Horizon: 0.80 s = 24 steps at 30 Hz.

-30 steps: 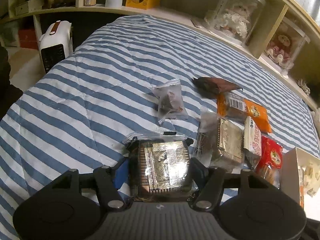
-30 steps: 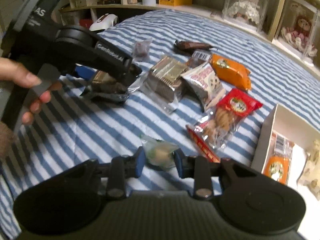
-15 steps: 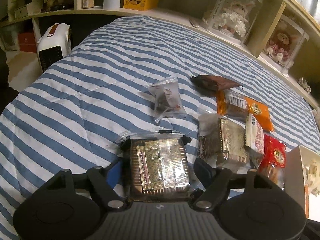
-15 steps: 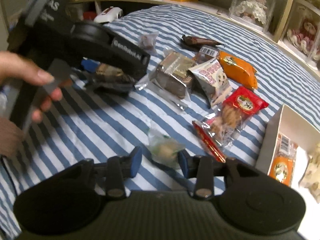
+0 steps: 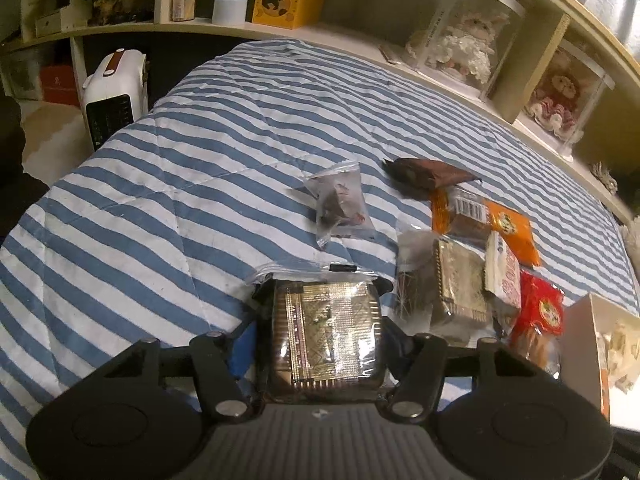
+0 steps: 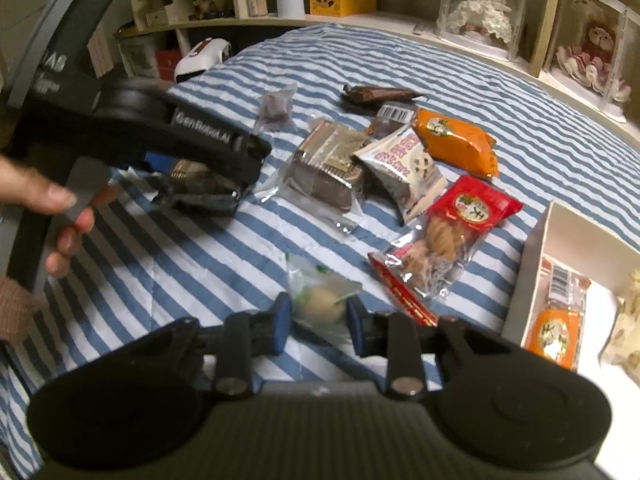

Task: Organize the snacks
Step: 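Carry the gold cake to the white tray with the left tool while the right tool carries the clear packet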

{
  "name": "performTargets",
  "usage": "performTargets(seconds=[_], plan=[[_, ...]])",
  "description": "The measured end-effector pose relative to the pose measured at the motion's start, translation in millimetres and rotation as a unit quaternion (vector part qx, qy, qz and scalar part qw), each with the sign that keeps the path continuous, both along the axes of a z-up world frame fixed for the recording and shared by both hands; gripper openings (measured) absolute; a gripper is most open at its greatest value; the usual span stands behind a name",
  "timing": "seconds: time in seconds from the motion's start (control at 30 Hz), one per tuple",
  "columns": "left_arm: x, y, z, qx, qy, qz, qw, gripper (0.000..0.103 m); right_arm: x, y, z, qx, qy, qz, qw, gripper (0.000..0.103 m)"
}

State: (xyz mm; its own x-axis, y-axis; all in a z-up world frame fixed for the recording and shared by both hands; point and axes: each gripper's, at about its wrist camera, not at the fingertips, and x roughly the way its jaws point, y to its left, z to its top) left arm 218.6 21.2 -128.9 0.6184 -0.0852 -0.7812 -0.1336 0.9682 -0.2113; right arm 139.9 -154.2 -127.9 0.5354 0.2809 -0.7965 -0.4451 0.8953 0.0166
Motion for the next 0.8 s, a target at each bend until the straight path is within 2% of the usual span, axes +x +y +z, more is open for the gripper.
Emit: performTargets(seconds=[0.13, 0.47, 0.6, 0.8], plan=[[-11, 0, 11, 0.000, -0.012, 0.000, 0.9999, 0.063, -6, -10, 15, 0.017, -0.012, -0.012, 1.000, 0.035], [-51, -4, 63, -0.010, -0.073, -0.011, 0.9972, 0.063, -21, -46, 64, 0.061, -0.058, -0.051, 0.995, 0.035], [-67, -18, 78, -0.017, -0.088, -0.033, 0.9954, 0.063, -30, -70, 83, 0.067, -0.074, -0.075, 0.992, 0.035], [-91, -46, 91, -0.031, -0.097, -0.073, 0.9921, 0.063, -49, -102, 96, 0.062, -0.079, -0.112, 0.989, 0.035]])
